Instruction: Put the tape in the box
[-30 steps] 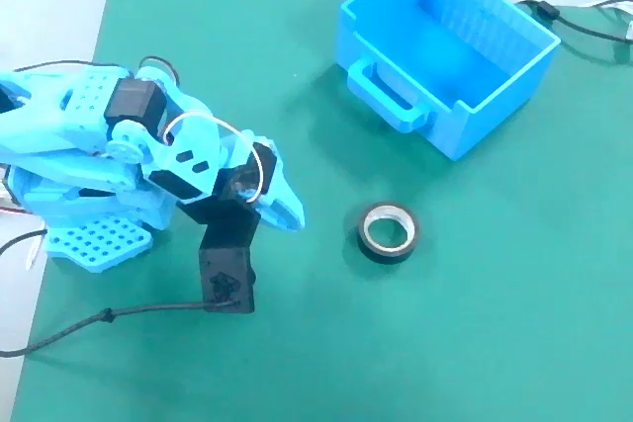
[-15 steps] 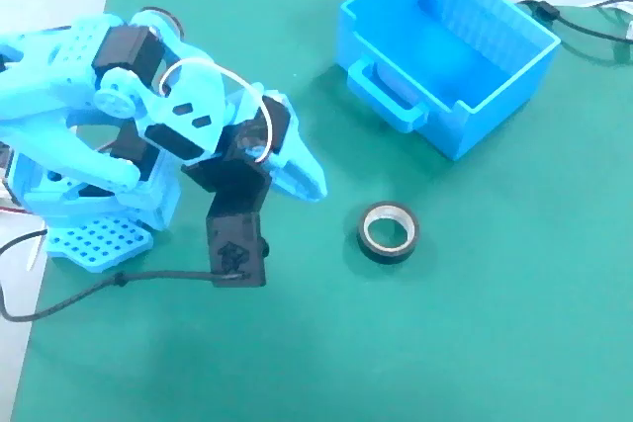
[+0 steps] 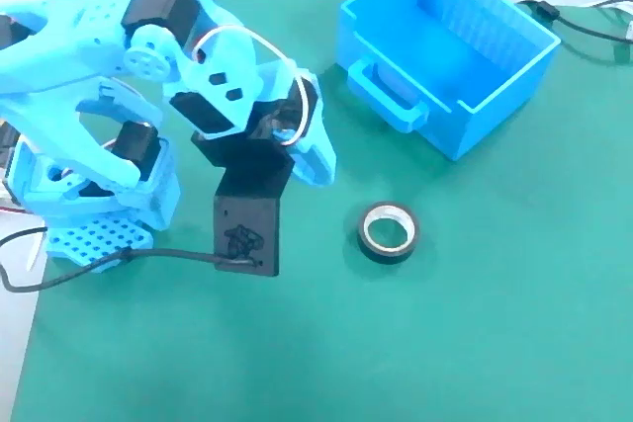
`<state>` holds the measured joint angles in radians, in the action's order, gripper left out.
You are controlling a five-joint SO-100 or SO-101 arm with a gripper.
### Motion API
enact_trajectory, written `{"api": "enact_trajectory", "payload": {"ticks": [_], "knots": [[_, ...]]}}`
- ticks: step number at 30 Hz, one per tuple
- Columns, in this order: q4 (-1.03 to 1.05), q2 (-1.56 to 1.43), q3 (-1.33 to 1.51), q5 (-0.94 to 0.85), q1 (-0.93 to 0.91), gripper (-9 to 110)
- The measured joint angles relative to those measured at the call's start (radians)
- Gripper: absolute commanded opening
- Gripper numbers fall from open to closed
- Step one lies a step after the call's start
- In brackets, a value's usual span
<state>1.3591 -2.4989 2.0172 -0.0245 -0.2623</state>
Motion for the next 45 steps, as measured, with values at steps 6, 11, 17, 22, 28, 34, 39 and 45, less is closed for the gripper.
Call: {"api": "enact_trajectory", "payload": {"ticks": [6, 11, 17, 22, 28, 34, 39, 45], "knots": [[0.06, 0.163, -0.11, 0.002, 0.02, 9], [0.098, 0.299, -0.19, 0.002, 0.055, 14], [0.137, 0.446, -0.23, 0.002, 0.101, 19], [0.137, 0.535, -0.23, 0.002, 0.114, 23], [0.13, 0.652, -0.23, 0.002, 0.126, 23], [0.081, 0.747, -0.23, 0.002, 0.133, 23], [0.046, 0.815, -0.23, 0.002, 0.141, 23], [-0.006, 0.897, -0.232, 0.002, 0.161, 23]]}}
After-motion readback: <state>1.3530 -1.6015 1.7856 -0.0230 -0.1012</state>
